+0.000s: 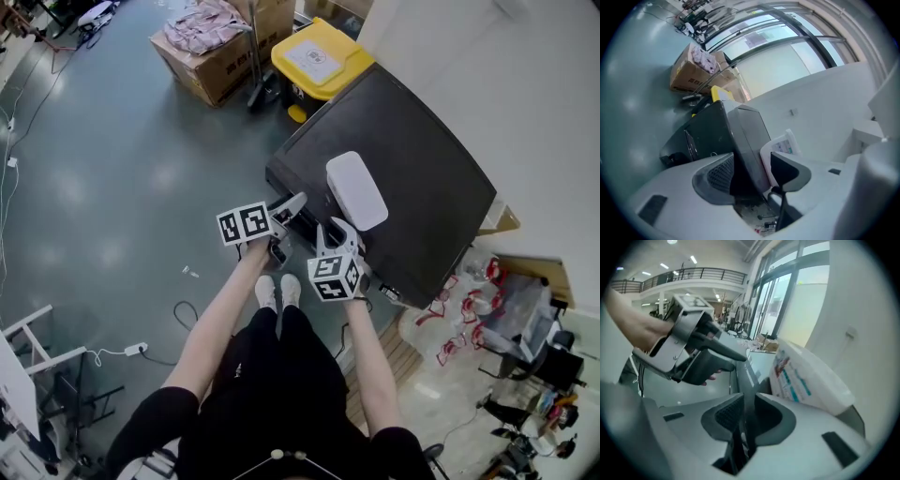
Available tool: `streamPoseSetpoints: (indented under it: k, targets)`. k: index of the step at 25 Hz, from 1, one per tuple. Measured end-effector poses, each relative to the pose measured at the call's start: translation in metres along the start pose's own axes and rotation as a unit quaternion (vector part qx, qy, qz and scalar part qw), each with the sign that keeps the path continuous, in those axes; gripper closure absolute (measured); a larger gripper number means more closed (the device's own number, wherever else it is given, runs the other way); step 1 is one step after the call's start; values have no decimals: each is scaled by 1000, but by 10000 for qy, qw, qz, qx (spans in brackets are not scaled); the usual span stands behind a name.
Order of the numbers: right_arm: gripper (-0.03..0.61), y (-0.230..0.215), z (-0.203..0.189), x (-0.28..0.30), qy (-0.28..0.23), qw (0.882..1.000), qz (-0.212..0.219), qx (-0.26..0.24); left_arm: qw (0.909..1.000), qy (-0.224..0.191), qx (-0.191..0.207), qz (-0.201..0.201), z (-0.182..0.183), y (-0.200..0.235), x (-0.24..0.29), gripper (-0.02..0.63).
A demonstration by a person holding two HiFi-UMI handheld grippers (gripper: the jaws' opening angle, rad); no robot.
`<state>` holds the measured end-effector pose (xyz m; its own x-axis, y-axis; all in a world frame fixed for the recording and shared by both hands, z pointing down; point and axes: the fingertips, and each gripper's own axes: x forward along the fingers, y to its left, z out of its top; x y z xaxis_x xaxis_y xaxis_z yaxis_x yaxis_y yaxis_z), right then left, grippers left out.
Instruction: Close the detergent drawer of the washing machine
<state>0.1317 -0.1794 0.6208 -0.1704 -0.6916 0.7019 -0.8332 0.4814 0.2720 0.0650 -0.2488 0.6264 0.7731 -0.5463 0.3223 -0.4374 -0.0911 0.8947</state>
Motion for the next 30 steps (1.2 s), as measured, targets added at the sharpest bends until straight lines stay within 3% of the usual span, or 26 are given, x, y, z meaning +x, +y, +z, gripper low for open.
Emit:
streamPoseSetpoints:
  k: [2,4,7,8,10,12,16,18,23,30]
  targets:
    - [538,-12,8,-14,-360,9985,27,401,9987,24,452,-248,-1,-16,-3,370]
    - [534,-19,21,-29,-727,9939,136,813,9928,38,1097,-489,-2,-37,-9,371]
    - [554,-24,48,-54,-1363,9834,222,1174,9717,-17,2255,-698,0,-74,-25,371]
    - [574,-26,59,-63,-1609,9783,240,1284,9626,-144,2605,-729,4,-87,-34,409]
    - [574,-30,79,-83,-2108,9646,310,1552,9429,-485,3206,-756,11,-114,-56,573]
    - [575,-34,96,-104,-2541,9501,411,1763,9205,-719,3758,-797,14,-140,-79,595]
    - [575,-29,129,-147,-3183,9287,753,1744,8647,-951,4874,-750,7,-181,-124,606]
    - [575,-23,142,-166,-3367,9216,896,1711,8475,-1089,5151,-672,5,-194,-144,607]
    - [575,-7,165,-196,-3599,9068,1236,1813,8410,-1515,5172,-472,9,-210,-191,607]
    - [575,8,185,-220,-3847,9077,1189,1181,8200,-1778,5432,-293,19,-223,-214,607]
